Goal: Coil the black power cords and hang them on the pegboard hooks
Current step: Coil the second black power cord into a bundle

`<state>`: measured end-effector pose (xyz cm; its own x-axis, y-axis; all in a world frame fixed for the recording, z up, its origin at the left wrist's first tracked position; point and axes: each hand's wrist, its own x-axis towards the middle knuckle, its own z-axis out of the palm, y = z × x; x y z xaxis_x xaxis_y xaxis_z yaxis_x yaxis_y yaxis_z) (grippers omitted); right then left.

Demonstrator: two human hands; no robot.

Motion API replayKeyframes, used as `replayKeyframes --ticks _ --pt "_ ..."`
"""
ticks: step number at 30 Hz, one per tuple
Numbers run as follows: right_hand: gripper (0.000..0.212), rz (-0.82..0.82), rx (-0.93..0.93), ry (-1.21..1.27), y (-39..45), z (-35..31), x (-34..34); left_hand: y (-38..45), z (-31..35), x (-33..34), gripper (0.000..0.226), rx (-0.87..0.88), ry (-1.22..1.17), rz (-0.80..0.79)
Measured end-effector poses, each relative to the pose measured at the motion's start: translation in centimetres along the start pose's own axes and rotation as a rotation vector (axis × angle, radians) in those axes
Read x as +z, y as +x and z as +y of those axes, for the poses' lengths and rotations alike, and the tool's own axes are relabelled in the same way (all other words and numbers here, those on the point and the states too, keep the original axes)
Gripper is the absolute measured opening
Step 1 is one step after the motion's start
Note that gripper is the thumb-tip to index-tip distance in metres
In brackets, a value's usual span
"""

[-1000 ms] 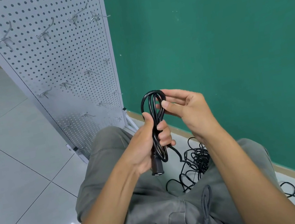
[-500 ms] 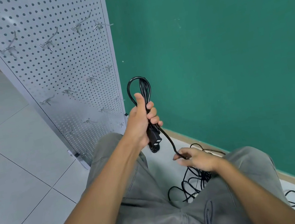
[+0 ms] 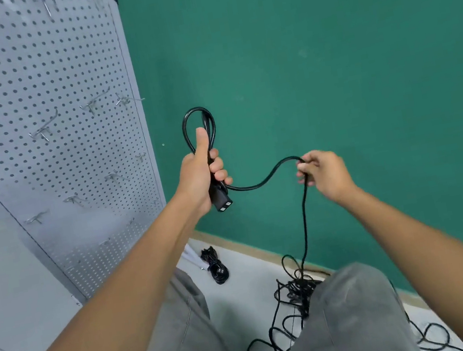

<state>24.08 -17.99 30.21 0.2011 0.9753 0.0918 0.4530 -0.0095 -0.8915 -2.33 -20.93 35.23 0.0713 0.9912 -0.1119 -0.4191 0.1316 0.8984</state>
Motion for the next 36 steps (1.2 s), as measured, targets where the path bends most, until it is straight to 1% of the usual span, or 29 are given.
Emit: replayKeyframes --ticks 4,8,11,14,16,18,21,24,25,27,29,31,33,36 --pt "0.027 0.094 -0.14 -0.012 2.5 -8.9 -5.5 0.8 5.7 4.4 0.052 0.104 0.02 -0.056" --pt "0.024 0.189 -0.275 -0.013 3.1 -17.5 -9.5 0.7 11.6 8.6 0.052 0.22 0.039 -0.116" --pt "0.023 0.284 -0.41 0.018 3.0 -25.4 -12.3 -0.2 16.1 11.3 0.051 0.298 0.008 -0.14" --pt "0.022 0.286 -0.542 -0.023 1.7 -33.4 -14.6 -1.6 20.6 13.4 0.052 0.401 0.009 -0.163" --pt "0.02 0.307 -0.608 -0.077 0.5 -36.9 -15.5 -2.7 23.0 14.2 0.052 0.454 0.02 -0.175" --pt "0.017 0.349 -0.669 -0.114 -0.7 -38.9 -16.1 -3.6 24.7 14.5 0.053 0.497 0.039 -0.18" --pt "0.015 0.356 -0.705 -0.184 -2.0 -39.3 -15.7 -4.5 25.7 14.1 0.054 0.517 0.079 -0.183" --pt "0.016 0.313 -0.63 -0.236 -1.9 -36.9 -14.5 -5.1 24.7 12.8 0.055 0.473 0.092 -0.206" --pt "0.016 0.296 -0.603 -0.28 -1.6 -35.7 -14.1 -5.2 24.0 12.3 0.055 0.45 0.081 -0.218" --pt "0.015 0.243 -0.543 -0.452 -0.9 -33.0 -12.9 -5.5 22.5 11.3 0.054 0.387 0.032 -0.248" --pt "0.024 0.142 -0.511 -0.581 -1.1 -30.2 -11.0 -5.7 20.8 10.3 0.053 0.32 -0.033 -0.279" --pt "0.03 0.023 -0.531 -0.497 -2.1 -27.6 -8.4 -5.8 19.1 9.3 0.054 0.265 -0.09 -0.309" --pt "0.028 -0.117 -0.534 -0.285 -4.3 -25.4 -5.5 -6.0 17.3 8.2 0.055 0.217 -0.143 -0.336" --pt "0.039 -0.363 -0.438 0.032 -8.3 -22.8 -1.6 -6.3 14.4 6.1 0.06 0.116 -0.222 -0.373"
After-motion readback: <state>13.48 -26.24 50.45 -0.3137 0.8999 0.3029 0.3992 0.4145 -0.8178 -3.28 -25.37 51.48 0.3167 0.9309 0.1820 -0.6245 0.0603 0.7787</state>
